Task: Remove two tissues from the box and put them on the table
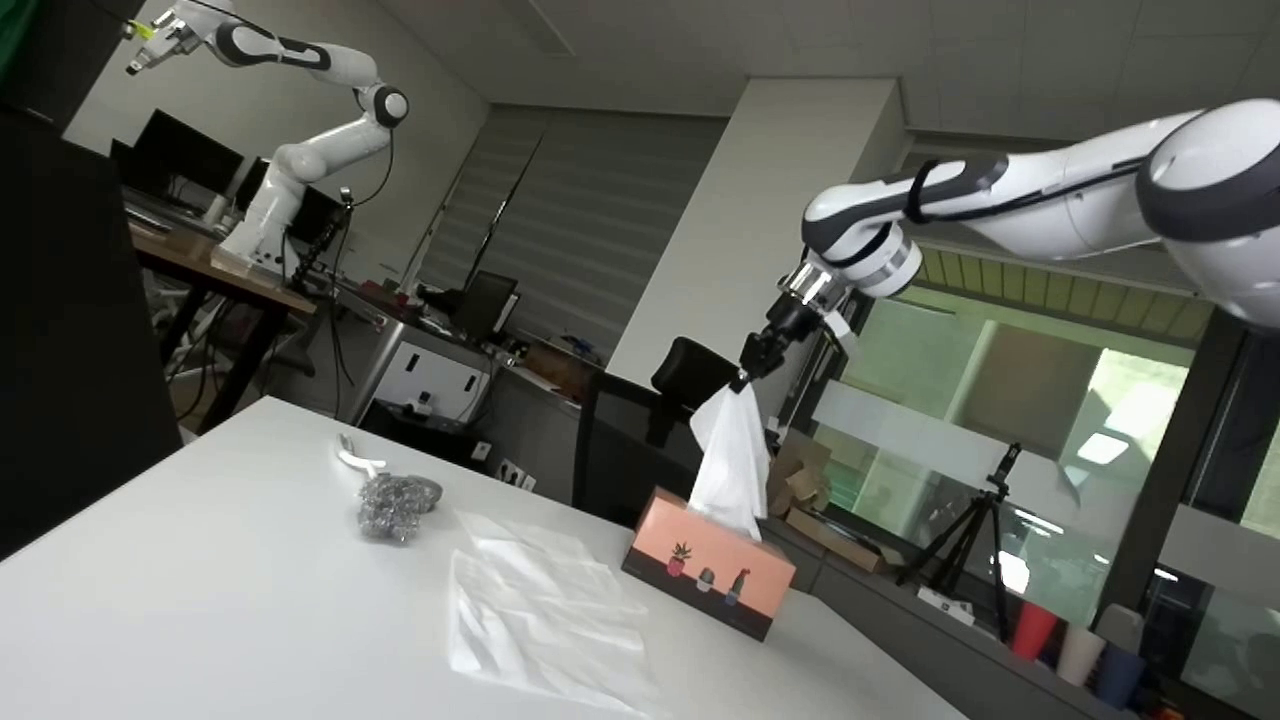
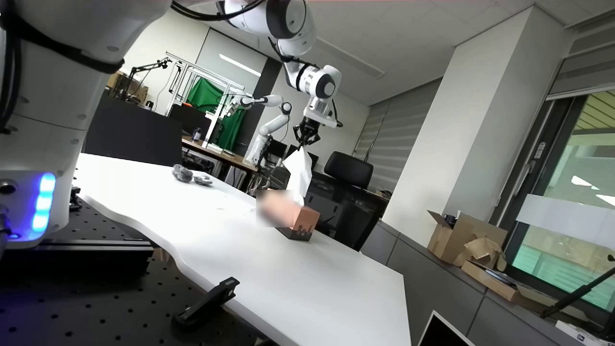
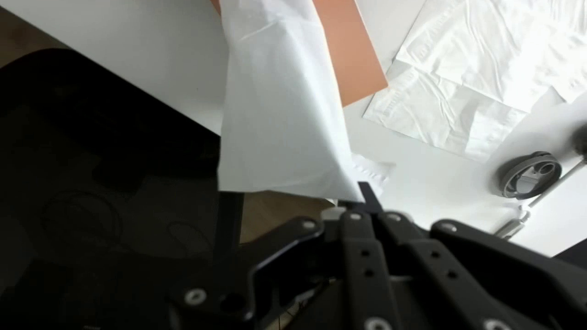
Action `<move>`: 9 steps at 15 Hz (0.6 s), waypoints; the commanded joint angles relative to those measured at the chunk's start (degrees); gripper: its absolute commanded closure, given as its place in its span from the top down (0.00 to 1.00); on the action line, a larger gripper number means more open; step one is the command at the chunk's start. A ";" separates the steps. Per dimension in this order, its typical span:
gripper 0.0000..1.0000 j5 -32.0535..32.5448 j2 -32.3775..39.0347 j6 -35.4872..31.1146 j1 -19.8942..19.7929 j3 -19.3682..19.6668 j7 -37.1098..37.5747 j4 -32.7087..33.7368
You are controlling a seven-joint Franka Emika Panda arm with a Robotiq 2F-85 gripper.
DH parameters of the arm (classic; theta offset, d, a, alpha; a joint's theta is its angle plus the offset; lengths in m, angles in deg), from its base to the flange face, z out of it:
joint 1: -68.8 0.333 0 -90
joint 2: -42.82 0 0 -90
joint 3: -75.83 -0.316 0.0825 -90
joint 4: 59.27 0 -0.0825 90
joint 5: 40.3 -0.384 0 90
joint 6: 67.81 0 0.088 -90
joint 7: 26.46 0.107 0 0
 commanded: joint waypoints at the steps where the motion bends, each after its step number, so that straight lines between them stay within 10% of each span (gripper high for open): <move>1: 0.00 3.49 -11.45 -1.50 2.83 1.26 2.28 -12.88; 9: 0.00 4.12 -26.18 -0.24 6.95 -4.20 -0.20 -34.81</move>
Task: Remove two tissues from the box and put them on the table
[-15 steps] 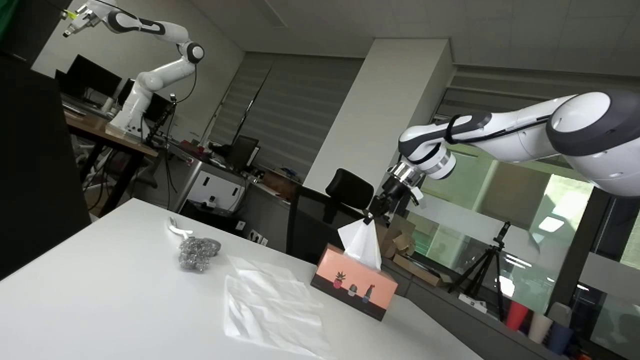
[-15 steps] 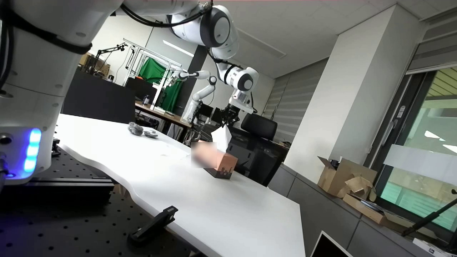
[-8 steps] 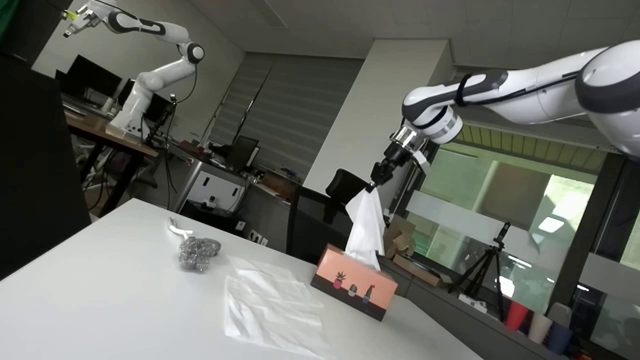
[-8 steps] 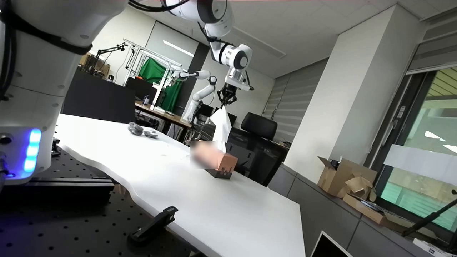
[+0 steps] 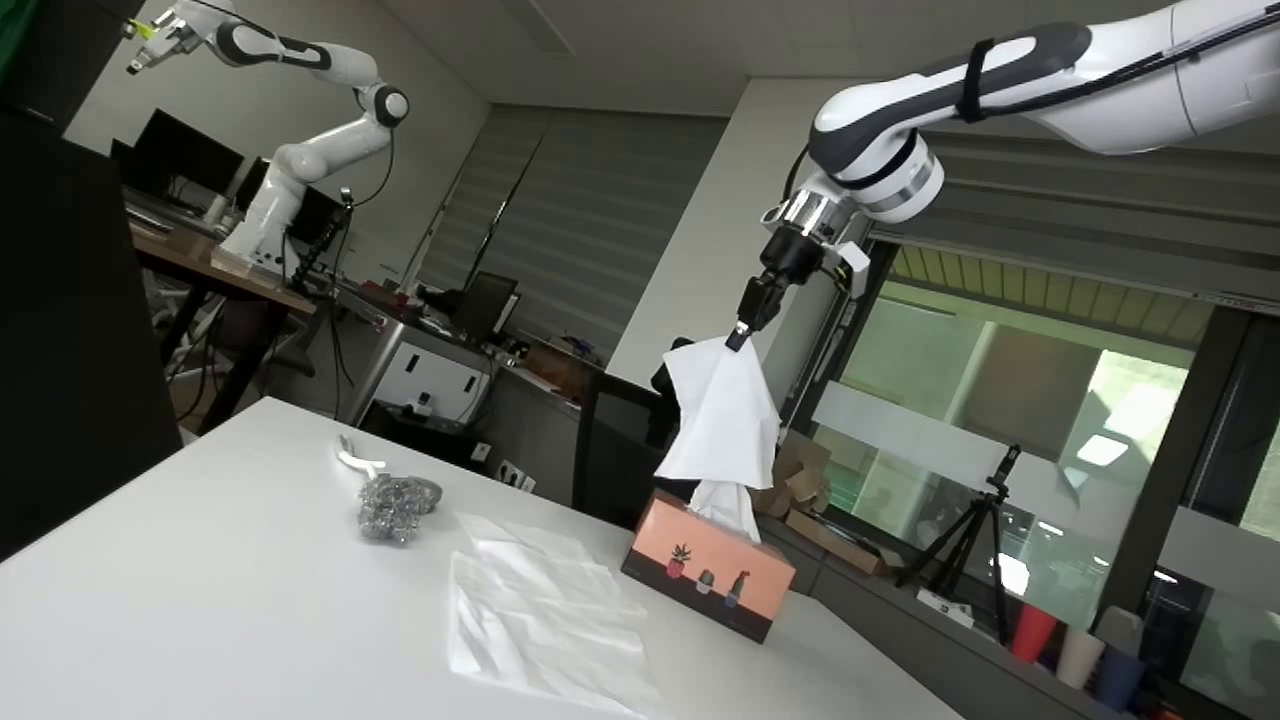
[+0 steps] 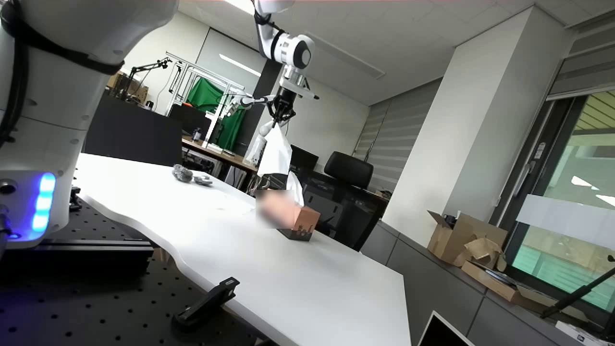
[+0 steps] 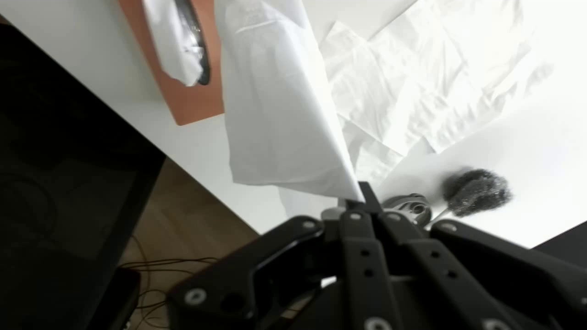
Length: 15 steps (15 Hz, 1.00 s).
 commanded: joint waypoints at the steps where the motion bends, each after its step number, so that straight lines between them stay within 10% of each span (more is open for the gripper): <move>1: 0.00 -1.79 -7.61 -0.18 0.56 -3.21 -0.92 -13.25; 8: 0.00 -18.81 -10.22 -0.06 -0.73 -8.78 -18.87 -25.86; 15: 0.00 -27.84 -6.25 -6.56 -2.55 -5.26 -26.84 -29.86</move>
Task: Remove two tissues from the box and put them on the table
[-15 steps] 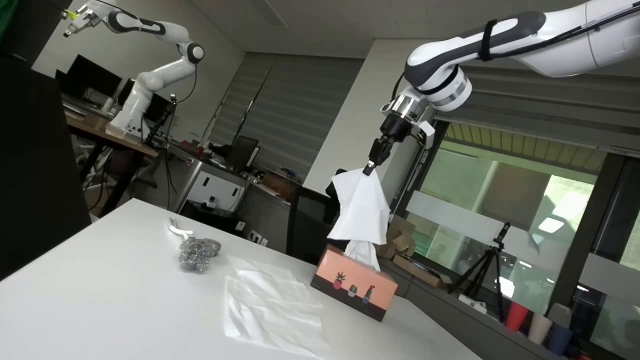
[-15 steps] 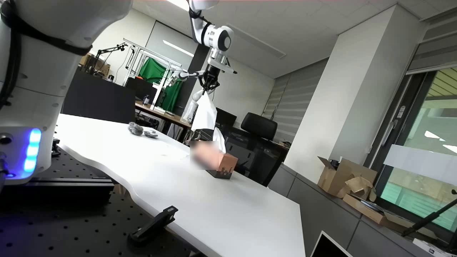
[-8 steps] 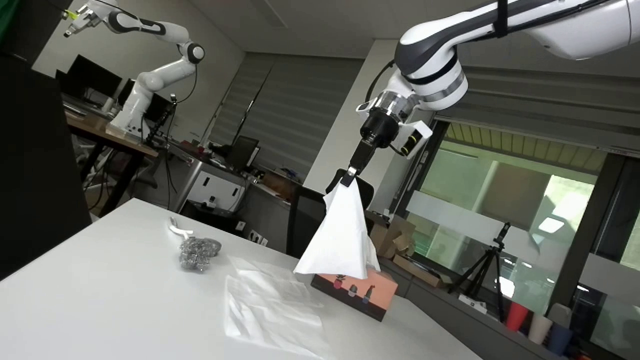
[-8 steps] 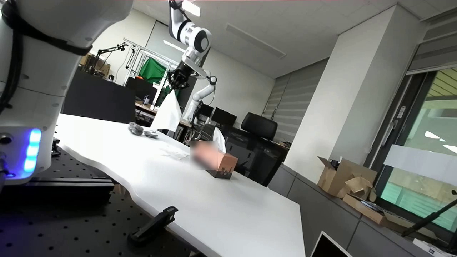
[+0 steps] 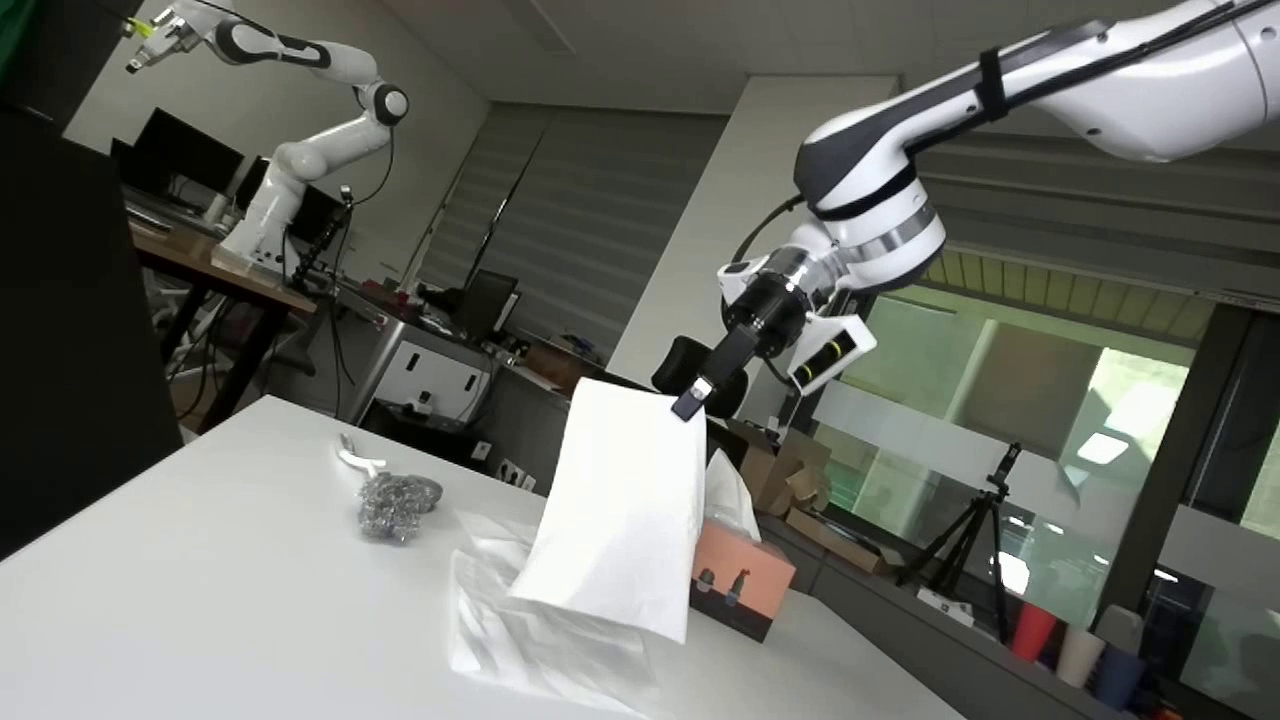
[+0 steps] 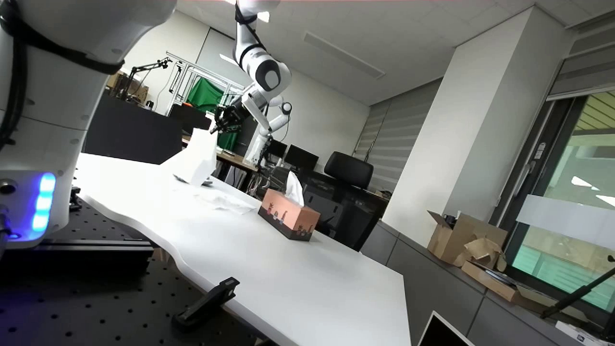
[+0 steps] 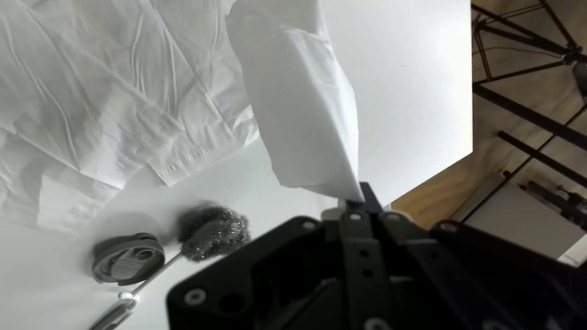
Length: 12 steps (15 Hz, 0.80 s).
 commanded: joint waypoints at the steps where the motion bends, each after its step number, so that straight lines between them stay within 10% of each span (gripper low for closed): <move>1: 0.00 -1.67 1.74 -9.21 -0.13 1.44 -0.48 -2.74; 8: 0.00 1.82 9.05 -40.12 1.68 0.84 6.30 -6.52; 9: 0.26 3.56 9.96 -44.67 2.46 1.20 8.61 -7.14; 12: 0.40 12.72 11.51 -54.59 5.27 4.04 18.42 -9.12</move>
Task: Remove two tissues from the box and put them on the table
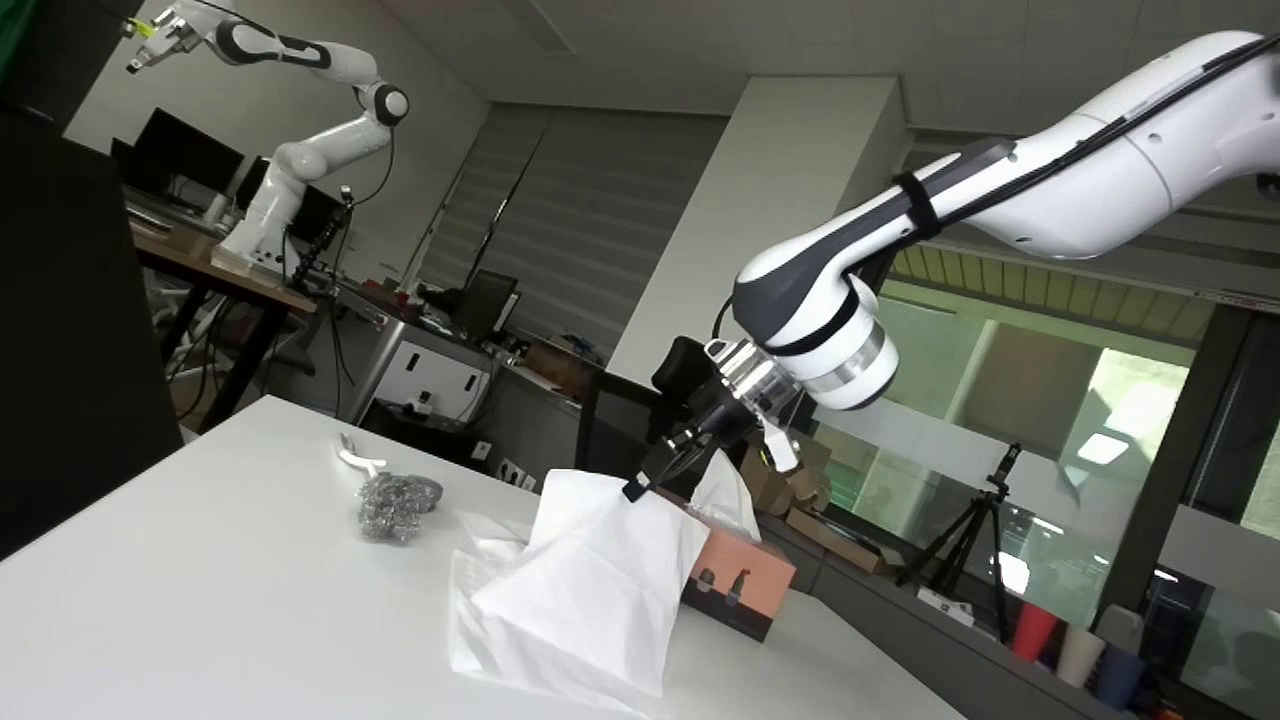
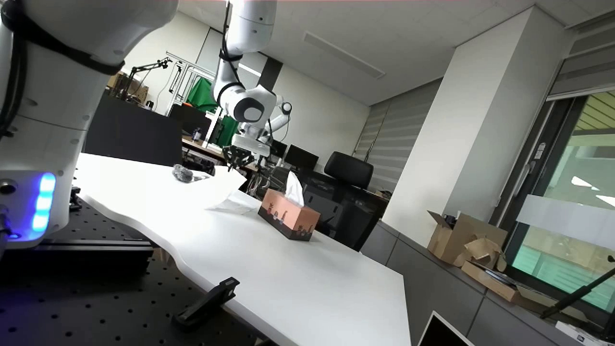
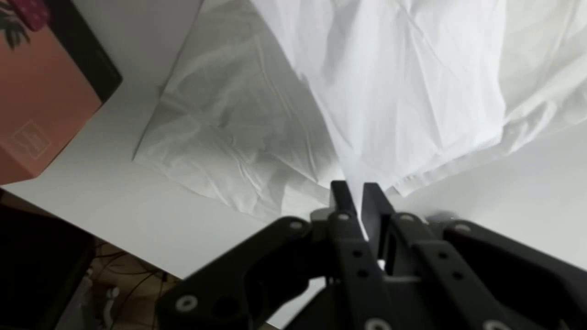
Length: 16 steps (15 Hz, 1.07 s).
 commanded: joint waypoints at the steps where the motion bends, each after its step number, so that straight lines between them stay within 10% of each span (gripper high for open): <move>1: 0.46 10.40 0.19 -9.41 3.65 4.12 13.10 -2.84; 4: 0.66 19.79 -0.31 -15.12 8.50 11.10 24.46 -4.69; 9: 0.98 33.79 -5.00 -4.03 15.02 23.58 38.86 -4.08; 16: 1.00 43.48 -9.88 -1.73 7.21 21.28 41.41 -2.31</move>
